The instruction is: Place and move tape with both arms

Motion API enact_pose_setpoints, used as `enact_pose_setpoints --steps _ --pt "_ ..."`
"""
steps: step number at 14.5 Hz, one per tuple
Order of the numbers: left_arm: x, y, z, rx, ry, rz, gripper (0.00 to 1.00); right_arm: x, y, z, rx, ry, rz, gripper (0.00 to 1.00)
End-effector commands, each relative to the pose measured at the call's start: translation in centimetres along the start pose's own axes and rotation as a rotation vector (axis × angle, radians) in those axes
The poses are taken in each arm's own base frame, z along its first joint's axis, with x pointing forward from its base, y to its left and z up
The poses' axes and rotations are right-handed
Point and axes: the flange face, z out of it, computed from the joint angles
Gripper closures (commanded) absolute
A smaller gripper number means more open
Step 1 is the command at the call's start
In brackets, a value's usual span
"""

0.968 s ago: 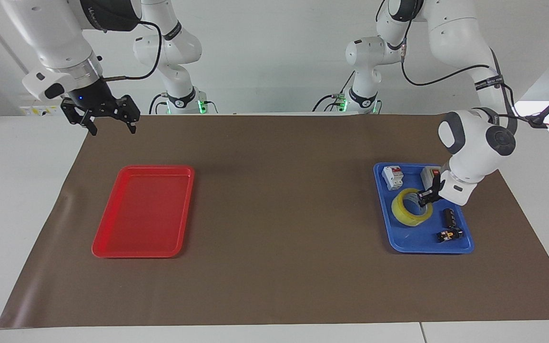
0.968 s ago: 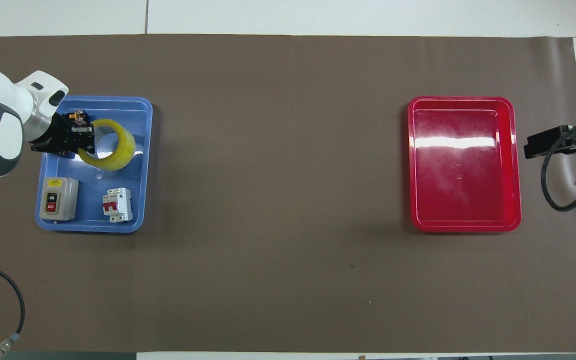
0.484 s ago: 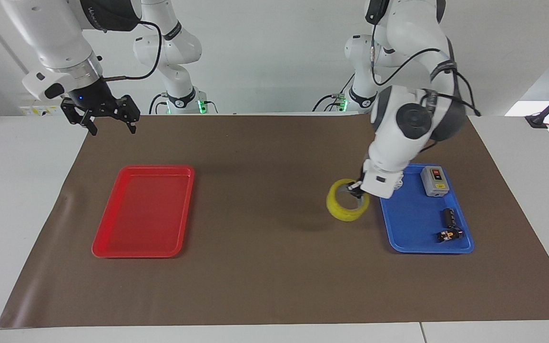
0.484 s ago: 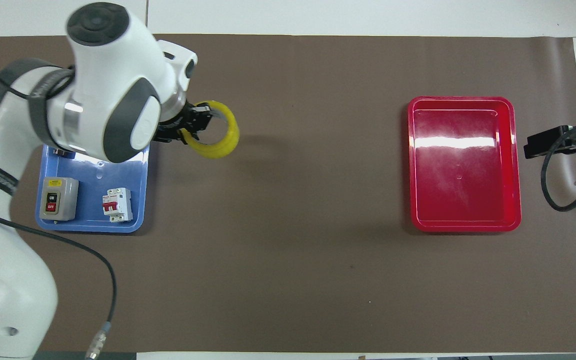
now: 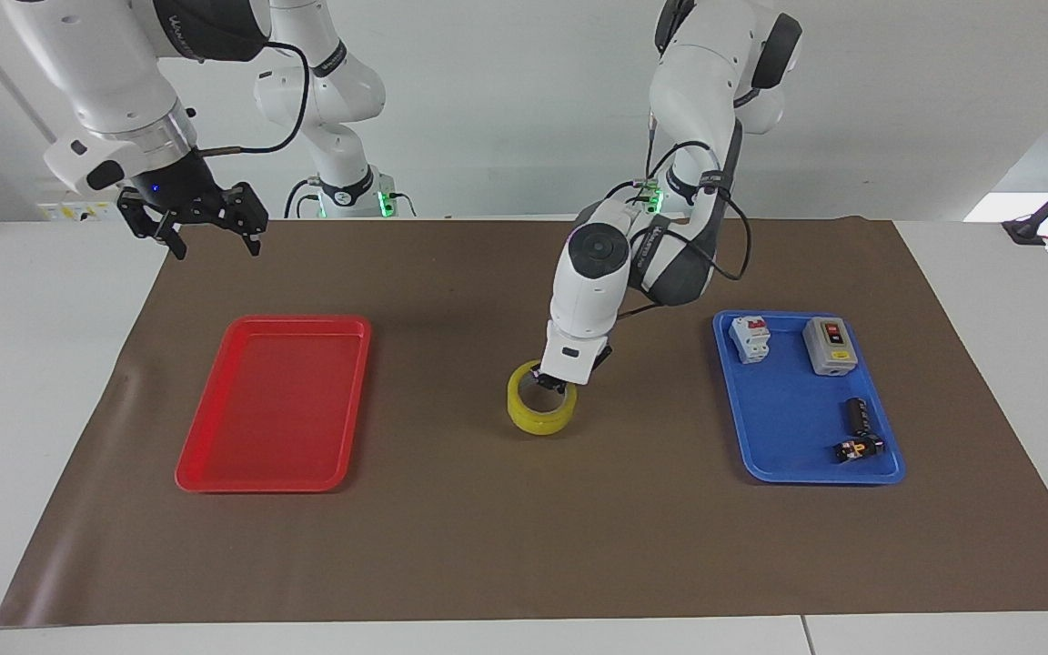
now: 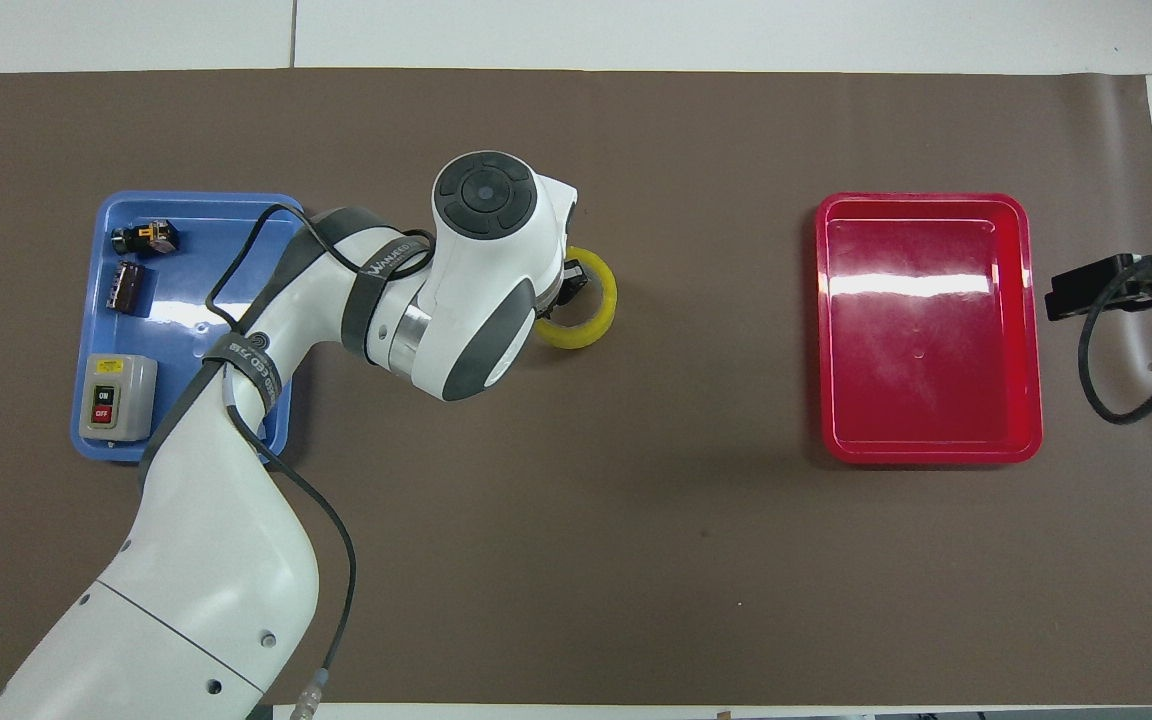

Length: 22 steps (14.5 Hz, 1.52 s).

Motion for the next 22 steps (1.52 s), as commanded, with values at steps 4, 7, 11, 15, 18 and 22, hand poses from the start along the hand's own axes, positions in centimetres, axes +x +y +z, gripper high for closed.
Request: enact_pose_setpoints --steps 4,7,11,15,18,22 --pt "-0.1 -1.0 0.1 -0.014 0.009 -0.031 0.43 -0.7 -1.1 0.5 0.036 0.03 -0.029 0.0" --pt "1.3 -1.5 -1.9 0.018 0.028 -0.03 0.0 1.0 -4.1 1.8 0.067 0.052 -0.072 0.0" --pt "7.6 -10.8 -10.8 0.022 0.04 -0.089 0.0 4.3 -10.5 6.3 0.045 0.032 -0.067 0.0" --pt "11.5 -21.9 -17.6 0.068 -0.028 0.041 0.0 6.9 -20.0 11.5 0.009 0.083 -0.04 0.0" --pt "12.2 -29.6 -21.7 0.076 -0.075 0.143 0.0 7.7 -26.5 15.5 0.003 0.107 -0.032 0.0" --pt "9.6 -37.1 -24.1 0.08 -0.144 0.25 0.0 10.7 -34.7 23.3 -0.086 0.139 -0.049 0.0"
